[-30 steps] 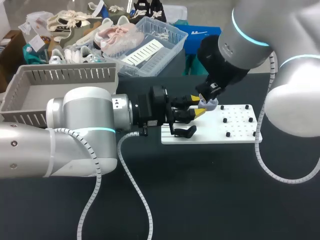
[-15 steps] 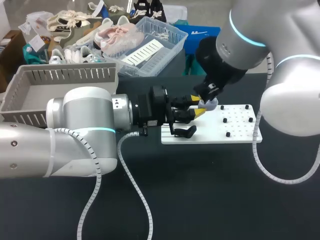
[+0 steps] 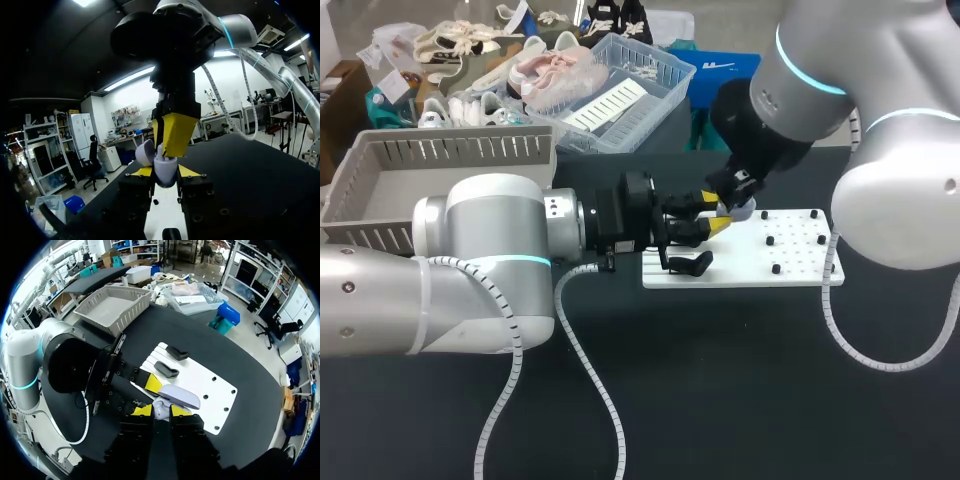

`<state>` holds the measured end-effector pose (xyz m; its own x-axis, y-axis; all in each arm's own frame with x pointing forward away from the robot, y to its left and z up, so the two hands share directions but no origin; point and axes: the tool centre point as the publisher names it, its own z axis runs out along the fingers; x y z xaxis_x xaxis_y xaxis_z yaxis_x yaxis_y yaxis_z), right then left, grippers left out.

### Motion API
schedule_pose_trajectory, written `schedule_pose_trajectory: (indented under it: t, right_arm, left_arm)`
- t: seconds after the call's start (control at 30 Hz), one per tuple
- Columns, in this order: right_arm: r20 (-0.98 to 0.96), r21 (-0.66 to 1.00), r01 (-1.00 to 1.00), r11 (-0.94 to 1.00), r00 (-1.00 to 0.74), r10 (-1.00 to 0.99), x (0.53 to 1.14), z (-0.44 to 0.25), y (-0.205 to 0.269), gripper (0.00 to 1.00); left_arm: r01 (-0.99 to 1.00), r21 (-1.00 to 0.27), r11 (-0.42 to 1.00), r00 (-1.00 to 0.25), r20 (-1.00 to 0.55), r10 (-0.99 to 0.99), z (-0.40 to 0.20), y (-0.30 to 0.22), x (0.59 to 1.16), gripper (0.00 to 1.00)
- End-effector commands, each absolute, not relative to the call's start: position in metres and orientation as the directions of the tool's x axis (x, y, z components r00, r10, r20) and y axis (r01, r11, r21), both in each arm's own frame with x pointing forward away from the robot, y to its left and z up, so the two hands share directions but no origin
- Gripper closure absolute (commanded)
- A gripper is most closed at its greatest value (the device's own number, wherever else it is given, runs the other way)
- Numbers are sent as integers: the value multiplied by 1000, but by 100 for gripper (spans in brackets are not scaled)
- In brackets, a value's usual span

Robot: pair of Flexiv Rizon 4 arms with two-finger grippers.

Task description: Pick up each earbud case from the left stands, insert the matching earbuds, close the lid, and place the case in the box.

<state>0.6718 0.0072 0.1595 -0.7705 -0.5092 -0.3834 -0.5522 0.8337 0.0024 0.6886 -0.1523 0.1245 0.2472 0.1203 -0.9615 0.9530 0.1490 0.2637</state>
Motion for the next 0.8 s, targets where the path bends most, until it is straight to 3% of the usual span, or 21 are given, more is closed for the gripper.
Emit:
schedule_pose_trajectory:
  t: [0.03, 0.1, 0.2, 0.3, 0.8]
  right_arm:
    - [-375, 10, -554, 832, -774, -511, 676, 159, 10, 92]
    - [-374, 14, -555, 832, -774, -511, 676, 159, 10, 77]
    - [-374, 14, -554, 832, -775, -510, 676, 160, 10, 75]
    - [-376, 16, -554, 833, -775, -508, 675, 161, 10, 65]
    - [-376, 9, -548, 836, -777, -505, 671, 164, 10, 63]
  left_arm:
    - [951, 266, 155, 249, -961, 119, 124, -153, 688, 100]
    - [951, 266, 155, 249, -961, 119, 124, -153, 688, 100]
    - [951, 266, 155, 249, -961, 119, 124, -153, 688, 100]
    - [951, 266, 155, 249, -961, 119, 124, -153, 688, 100]
    - [951, 266, 155, 249, -961, 119, 124, -153, 688, 100]
